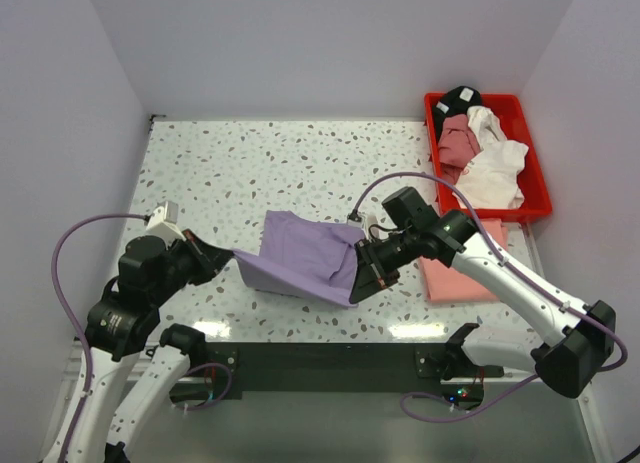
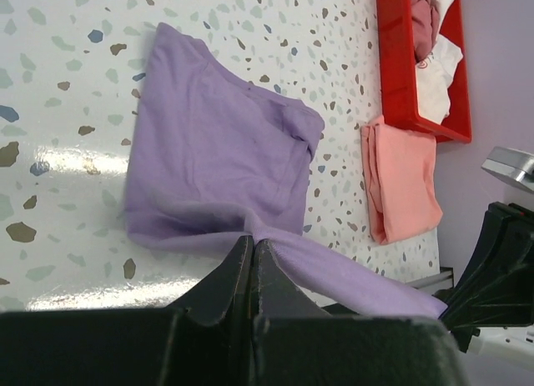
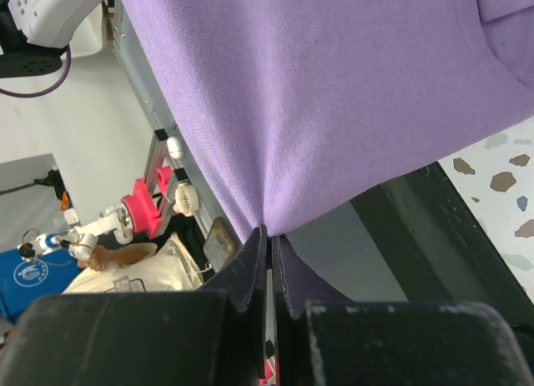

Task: Fold and stack the t-shirts
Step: Fold the tshirt

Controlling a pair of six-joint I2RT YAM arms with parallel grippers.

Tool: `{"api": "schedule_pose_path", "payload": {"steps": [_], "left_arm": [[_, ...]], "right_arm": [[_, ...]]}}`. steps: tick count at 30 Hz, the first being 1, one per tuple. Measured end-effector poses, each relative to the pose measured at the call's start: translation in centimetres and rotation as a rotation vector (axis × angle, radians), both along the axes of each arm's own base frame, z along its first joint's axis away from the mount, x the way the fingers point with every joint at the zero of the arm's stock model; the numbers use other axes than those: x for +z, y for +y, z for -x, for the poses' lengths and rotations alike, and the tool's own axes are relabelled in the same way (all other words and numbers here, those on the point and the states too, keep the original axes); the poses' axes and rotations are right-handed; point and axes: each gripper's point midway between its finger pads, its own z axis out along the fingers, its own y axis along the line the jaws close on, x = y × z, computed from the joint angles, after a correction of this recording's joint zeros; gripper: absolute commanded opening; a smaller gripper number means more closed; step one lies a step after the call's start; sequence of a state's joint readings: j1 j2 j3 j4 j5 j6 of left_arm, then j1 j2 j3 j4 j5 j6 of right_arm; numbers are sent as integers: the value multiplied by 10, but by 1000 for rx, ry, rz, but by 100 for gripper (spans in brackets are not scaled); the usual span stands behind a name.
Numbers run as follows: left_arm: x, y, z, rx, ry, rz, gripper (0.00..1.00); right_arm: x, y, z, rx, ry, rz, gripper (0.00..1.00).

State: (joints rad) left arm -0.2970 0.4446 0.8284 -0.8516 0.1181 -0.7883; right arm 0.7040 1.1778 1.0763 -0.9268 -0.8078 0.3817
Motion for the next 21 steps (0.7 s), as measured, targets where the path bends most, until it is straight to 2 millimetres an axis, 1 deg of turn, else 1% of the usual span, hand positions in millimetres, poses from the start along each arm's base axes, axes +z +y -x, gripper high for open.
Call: {"api": "schedule_pose_path", "payload": {"steps": [4, 8, 17, 21], "left_arm": [[-2, -1, -11, 22, 19, -3, 0], [-11, -1, -28, 46, 53, -26, 0], [-26, -5, -69, 85, 74, -56, 0], [-35, -7, -87, 100, 94, -73, 0]], "right_arm": [[-1, 1, -11, -27, -1, -10, 0], [-6, -1, -30, -82, 21, -7, 0], [-28, -3, -64, -150, 58, 20, 0], [-39, -5, -80, -181, 79, 37, 0]]}}
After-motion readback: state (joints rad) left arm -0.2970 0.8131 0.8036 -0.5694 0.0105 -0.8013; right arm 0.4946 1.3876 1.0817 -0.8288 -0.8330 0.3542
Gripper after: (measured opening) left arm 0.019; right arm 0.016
